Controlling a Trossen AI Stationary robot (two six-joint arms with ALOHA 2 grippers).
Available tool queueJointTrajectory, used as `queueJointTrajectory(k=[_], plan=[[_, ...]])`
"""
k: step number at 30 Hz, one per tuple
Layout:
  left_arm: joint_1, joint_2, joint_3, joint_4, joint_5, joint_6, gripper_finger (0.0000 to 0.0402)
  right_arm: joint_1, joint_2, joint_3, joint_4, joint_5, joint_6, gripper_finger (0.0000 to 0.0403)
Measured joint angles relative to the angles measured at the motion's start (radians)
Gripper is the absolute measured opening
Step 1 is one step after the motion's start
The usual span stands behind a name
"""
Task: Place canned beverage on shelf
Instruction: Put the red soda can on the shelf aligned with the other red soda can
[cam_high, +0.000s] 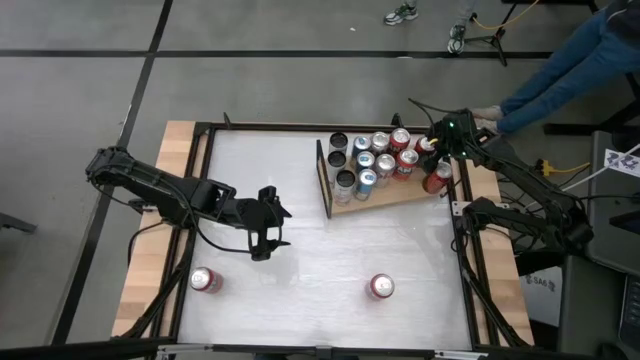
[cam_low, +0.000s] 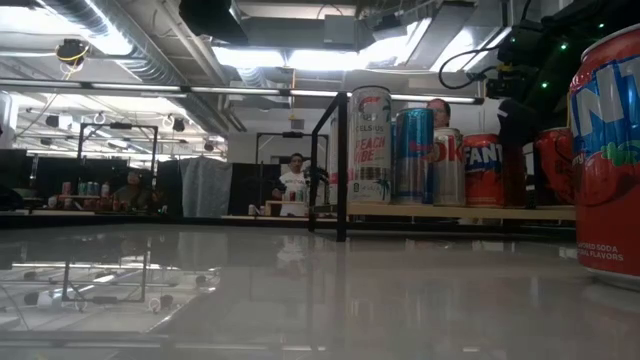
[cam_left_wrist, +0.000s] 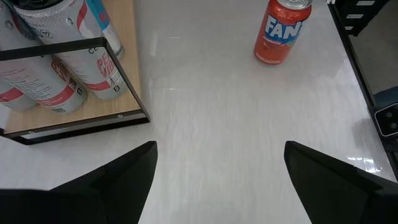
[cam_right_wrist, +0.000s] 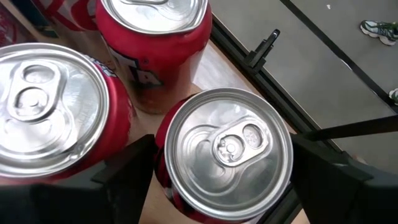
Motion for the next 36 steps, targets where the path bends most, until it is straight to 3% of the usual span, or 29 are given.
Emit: queueJointTrajectory(k=[16, 36], plan=[[0.0, 0.0, 0.0, 0.0, 0.0, 0.0, 0.0342, 0.0, 0.0, 0.012, 0.001, 0.0, 0.091, 0.0328], [0.0, 0.0, 0.0, 0.0, 0.0, -0.002, 0.0342, 0.0, 0.0, 0.076, -0.01, 0.005, 0.091, 0.0328]])
